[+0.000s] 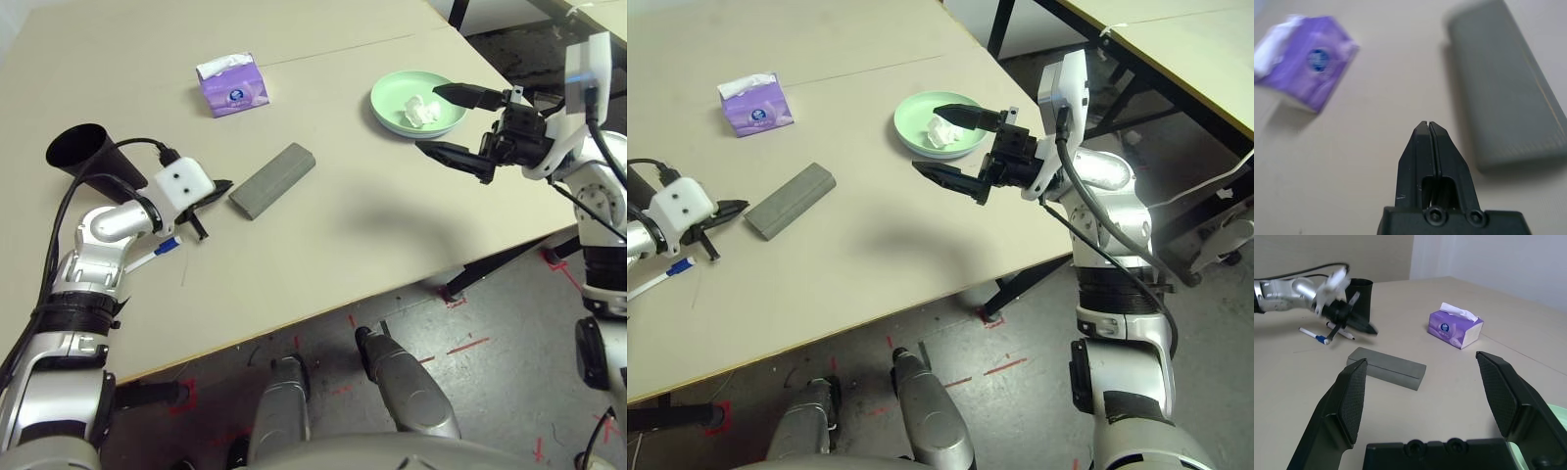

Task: Organize and tidy the items on the table.

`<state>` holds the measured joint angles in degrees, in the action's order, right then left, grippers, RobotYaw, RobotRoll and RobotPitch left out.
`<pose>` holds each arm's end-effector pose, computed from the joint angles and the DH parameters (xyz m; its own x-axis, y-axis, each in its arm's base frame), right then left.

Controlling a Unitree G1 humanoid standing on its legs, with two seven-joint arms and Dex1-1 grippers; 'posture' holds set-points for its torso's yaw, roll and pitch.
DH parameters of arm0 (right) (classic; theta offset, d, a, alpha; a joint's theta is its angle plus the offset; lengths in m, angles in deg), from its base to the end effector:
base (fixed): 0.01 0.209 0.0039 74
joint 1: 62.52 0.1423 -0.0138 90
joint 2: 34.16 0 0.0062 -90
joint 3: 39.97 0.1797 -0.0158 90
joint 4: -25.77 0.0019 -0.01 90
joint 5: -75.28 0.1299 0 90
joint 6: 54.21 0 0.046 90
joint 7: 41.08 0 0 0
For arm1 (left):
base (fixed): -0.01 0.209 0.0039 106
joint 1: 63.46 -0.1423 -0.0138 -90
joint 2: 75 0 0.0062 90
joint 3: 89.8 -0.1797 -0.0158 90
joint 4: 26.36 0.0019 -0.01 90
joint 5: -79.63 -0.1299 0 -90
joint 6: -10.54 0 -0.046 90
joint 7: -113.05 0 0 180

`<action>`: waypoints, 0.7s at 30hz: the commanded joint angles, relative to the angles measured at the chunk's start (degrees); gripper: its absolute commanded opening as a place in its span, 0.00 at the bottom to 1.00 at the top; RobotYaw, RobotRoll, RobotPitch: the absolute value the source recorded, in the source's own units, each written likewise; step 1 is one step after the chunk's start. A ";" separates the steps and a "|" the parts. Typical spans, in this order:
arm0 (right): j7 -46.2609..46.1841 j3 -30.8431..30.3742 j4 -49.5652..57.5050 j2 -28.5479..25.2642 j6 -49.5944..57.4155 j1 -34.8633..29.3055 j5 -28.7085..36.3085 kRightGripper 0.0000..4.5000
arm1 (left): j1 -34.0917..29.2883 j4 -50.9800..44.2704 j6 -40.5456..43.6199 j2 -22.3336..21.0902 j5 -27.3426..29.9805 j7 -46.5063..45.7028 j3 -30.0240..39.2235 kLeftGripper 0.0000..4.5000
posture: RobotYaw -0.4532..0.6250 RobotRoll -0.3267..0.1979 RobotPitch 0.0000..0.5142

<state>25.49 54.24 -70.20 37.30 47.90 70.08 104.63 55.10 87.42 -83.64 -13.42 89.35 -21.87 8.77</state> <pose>0.2864 -0.2268 0.2427 0.3169 0.9409 0.1191 -0.8375 0.3366 -0.4305 0.2614 0.3148 0.1808 0.8943 -0.4408 -0.0777 0.4117 0.7421 0.5289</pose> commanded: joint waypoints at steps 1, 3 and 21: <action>1.11 0.10 -0.29 -0.11 -0.51 -0.67 0.07 1.00 | -1.25 -4.35 8.37 0.81 5.31 -1.27 4.00 0.01 | 0.18 0.62 0.45; 1.83 -0.31 -0.33 -0.26 -0.84 -1.30 -0.29 1.00 | -2.56 -6.74 12.05 1.41 7.39 -2.56 5.90 0.01 | 0.18 0.62 0.45; 9.59 -3.80 -5.11 1.19 -7.04 -3.38 -2.85 1.00 | -25.28 -18.68 17.85 0.39 17.97 4.31 17.72 0.01 | 0.26 0.62 0.48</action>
<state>32.89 51.42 -74.61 38.20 42.39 67.27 102.17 31.54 68.53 -65.35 -12.02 106.52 -19.04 24.13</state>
